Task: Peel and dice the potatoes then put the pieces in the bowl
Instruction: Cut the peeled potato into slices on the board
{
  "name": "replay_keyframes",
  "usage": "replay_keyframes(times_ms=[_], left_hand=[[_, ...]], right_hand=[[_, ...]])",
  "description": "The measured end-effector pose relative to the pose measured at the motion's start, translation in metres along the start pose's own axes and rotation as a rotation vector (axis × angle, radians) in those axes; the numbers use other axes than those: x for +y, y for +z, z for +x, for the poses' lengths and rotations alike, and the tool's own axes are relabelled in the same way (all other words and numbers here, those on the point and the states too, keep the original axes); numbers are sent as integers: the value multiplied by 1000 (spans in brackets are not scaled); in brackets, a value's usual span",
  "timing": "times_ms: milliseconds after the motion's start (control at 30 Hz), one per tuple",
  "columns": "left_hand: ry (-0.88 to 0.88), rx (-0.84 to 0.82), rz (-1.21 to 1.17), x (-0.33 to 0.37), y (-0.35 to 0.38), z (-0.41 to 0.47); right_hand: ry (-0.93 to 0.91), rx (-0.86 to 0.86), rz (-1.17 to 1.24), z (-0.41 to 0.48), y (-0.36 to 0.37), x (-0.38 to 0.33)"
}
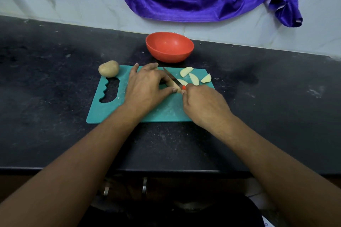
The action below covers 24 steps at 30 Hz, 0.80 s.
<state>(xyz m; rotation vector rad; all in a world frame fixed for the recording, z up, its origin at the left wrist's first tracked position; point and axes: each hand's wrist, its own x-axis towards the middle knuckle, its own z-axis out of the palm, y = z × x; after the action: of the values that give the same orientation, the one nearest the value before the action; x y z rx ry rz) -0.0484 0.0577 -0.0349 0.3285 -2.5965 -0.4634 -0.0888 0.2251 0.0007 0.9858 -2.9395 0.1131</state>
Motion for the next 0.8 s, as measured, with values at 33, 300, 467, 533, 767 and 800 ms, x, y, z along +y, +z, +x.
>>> replay_keyframes(times_ms=[33, 300, 467, 533, 767, 800], left_hand=[[0, 1, -3, 1, -1, -1], [11, 18, -1, 2, -1, -1], [14, 21, 1, -1, 1, 0], [16, 19, 21, -1, 1, 0], [22, 22, 37, -3, 4, 1], [22, 20, 40, -4, 5, 2]], right_hand=[[1, -7, -1, 0, 0, 0], [42, 4, -77, 1, 2, -8], [35, -9, -84, 8, -1, -12], [24, -20, -89, 10, -2, -15], [21, -18, -96, -3, 5, -8], [21, -12, -99, -6, 6, -7]])
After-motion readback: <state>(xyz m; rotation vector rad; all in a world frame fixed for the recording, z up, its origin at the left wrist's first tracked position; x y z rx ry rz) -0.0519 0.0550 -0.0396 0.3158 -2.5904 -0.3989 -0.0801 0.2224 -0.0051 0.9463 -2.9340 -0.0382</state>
